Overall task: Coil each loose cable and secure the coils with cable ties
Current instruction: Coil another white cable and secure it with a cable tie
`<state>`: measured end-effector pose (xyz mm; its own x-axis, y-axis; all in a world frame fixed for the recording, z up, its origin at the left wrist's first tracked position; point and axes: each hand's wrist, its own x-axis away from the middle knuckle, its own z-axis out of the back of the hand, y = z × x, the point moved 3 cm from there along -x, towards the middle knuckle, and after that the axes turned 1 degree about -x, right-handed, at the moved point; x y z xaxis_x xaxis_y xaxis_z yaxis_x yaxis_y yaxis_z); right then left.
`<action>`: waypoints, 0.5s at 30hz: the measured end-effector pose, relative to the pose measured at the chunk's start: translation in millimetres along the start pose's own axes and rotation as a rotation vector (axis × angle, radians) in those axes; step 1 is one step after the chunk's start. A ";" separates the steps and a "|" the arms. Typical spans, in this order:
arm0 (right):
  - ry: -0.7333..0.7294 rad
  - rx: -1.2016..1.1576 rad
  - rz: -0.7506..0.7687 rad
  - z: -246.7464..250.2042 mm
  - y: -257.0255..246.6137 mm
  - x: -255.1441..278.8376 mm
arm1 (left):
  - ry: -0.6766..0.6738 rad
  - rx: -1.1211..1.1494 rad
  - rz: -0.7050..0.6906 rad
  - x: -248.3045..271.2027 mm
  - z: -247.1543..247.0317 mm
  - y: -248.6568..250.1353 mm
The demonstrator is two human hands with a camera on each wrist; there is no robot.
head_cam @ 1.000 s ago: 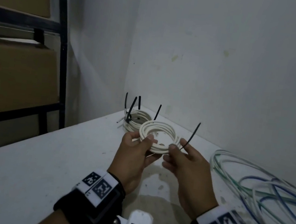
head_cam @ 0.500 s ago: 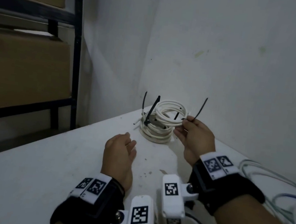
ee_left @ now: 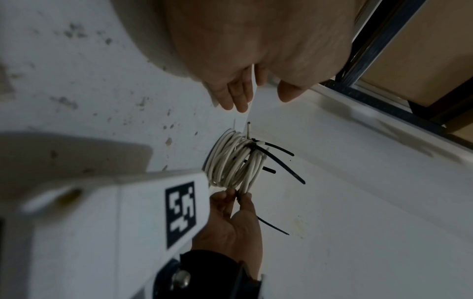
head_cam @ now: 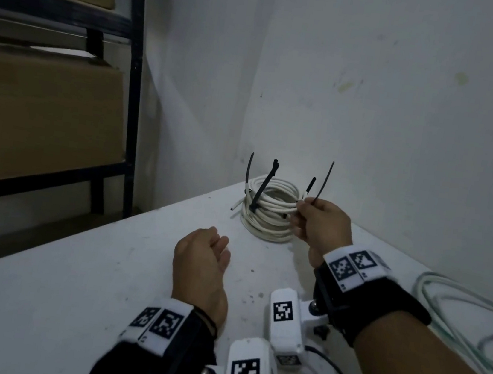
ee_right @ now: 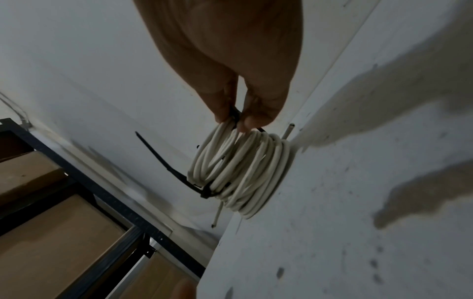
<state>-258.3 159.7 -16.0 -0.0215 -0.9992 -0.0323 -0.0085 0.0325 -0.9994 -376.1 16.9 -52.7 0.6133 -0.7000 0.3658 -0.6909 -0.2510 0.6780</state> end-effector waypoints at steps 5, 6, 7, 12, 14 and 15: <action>0.064 0.161 0.026 5.0 5.1 -3.6 | 0.004 -0.007 0.001 2.4 -0.1 0.5; 0.065 0.170 0.028 5.2 5.1 -2.7 | 0.005 -0.005 0.002 2.3 0.1 0.4; 0.073 0.176 0.035 5.6 5.8 -2.7 | 0.006 -0.004 0.004 2.1 0.0 0.4; 0.075 0.135 0.062 6.6 5.1 0.4 | 0.004 -0.003 0.014 3.1 -0.4 0.8; 0.081 0.106 0.083 6.2 4.0 0.2 | 0.008 -0.003 0.018 3.2 -0.6 0.6; 0.088 0.087 0.091 5.6 3.7 0.4 | 0.010 -0.002 0.019 3.2 -0.5 0.4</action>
<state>-252.7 159.3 -19.7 -0.1059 -0.9864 -0.1258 0.0839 0.1171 -0.9896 -374.2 14.8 -50.9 0.6039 -0.6982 0.3846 -0.7014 -0.2363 0.6725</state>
